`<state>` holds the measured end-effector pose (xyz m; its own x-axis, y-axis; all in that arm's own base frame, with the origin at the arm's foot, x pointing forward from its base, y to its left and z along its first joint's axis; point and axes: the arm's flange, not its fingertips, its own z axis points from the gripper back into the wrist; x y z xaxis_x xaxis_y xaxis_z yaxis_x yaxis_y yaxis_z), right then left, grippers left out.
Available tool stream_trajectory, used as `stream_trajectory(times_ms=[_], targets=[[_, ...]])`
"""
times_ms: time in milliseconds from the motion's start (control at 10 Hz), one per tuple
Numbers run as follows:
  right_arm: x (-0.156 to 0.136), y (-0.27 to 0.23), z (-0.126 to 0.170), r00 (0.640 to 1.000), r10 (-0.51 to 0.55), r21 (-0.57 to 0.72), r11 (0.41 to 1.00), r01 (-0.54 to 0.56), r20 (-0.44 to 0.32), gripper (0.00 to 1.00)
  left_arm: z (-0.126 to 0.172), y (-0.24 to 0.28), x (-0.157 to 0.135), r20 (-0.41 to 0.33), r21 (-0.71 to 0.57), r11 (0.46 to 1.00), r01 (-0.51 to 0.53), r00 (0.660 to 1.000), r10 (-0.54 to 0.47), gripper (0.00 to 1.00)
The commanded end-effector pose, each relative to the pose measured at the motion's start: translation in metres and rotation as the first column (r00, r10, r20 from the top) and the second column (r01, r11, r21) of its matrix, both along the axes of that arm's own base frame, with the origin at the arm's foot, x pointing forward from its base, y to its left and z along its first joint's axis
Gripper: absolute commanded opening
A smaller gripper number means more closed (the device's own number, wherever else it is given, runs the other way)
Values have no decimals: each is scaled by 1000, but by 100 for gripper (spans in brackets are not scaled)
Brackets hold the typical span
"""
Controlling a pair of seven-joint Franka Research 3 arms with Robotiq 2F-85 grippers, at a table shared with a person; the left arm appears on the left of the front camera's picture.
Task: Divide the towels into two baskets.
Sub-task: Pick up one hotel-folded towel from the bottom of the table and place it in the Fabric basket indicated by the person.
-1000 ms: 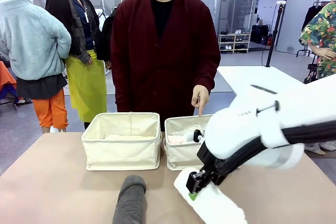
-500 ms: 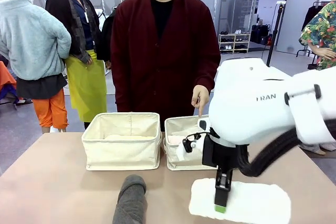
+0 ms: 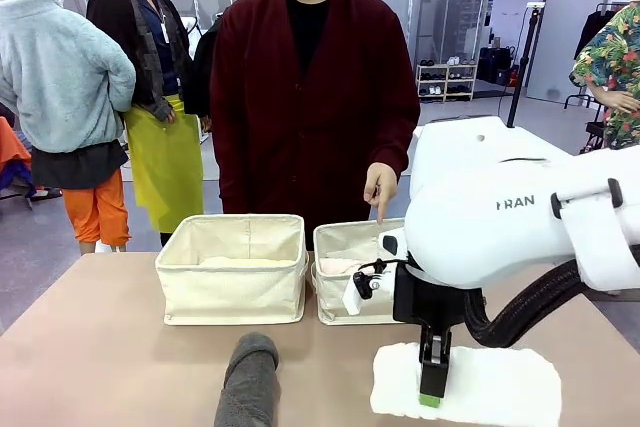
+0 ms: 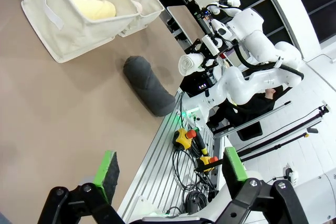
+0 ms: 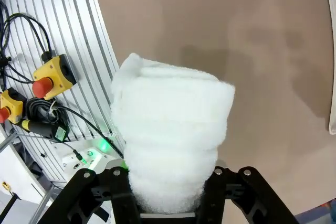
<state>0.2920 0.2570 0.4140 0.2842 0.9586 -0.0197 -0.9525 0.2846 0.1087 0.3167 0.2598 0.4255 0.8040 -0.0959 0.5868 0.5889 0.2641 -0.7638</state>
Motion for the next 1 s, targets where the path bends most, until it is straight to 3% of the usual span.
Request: stream_trajectory(times_ms=[0, 200, 400, 700, 900], targets=[[-2, -5, 11, 988, 35, 5, 999, -36, 150, 44, 2, -2, -7, 5, -2, 1000, 8, 1000, -8, 100], [10, 3, 51, 960, 166, 29, 984, -177, 226, 44, 2, -2, -7, 5, -2, 1000, 8, 1000, -8, 100], [44, 14, 99, 915, 274, 6, 957, -289, 297, 44, 2, -2, -7, 5, -2, 1000, 8, 1000, -8, 100], [131, 28, 122, 872, 360, 6, 923, -384, 332, 44, 2, -2, -7, 5, -2, 1000, 8, 1000, -8, 100], [186, 31, 114, 863, 362, 16, 920, -392, 351, 44, 2, -2, -7, 5, -2, 1000, 8, 1000, -8, 100]])
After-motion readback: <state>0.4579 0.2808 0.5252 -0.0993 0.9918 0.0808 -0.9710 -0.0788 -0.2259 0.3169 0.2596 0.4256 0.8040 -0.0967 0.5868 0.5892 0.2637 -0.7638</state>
